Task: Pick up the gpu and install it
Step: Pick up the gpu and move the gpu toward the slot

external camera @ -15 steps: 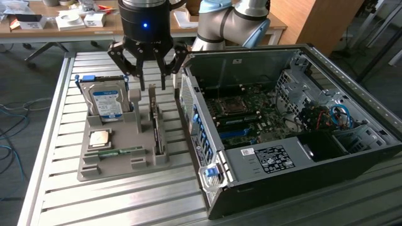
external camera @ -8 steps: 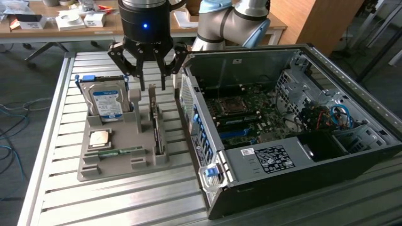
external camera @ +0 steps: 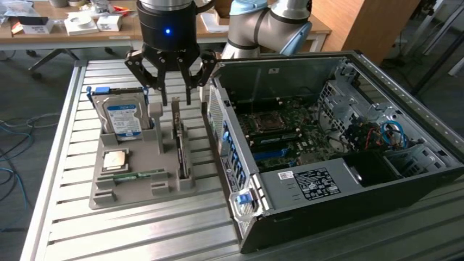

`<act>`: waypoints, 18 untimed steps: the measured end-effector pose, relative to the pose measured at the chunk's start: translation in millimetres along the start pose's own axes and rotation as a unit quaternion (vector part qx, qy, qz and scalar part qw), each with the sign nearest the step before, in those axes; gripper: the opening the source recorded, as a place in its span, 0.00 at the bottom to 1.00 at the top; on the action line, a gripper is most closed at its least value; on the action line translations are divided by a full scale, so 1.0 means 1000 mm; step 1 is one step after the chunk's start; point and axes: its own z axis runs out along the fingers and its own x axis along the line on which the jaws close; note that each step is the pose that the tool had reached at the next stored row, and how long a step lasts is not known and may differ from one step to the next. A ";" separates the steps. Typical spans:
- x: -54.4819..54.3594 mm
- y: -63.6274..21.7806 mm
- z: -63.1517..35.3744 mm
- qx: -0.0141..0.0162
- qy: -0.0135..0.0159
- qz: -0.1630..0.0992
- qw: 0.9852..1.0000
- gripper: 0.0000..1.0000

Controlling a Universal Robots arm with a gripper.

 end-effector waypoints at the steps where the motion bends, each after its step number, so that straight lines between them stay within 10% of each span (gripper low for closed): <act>1: 0.000 0.0000 0.0005 0.000 0.000 0.000 1.000 0.47; 18: 0.000 -0.0006 0.0122 0.000 0.000 0.000 1.000 0.47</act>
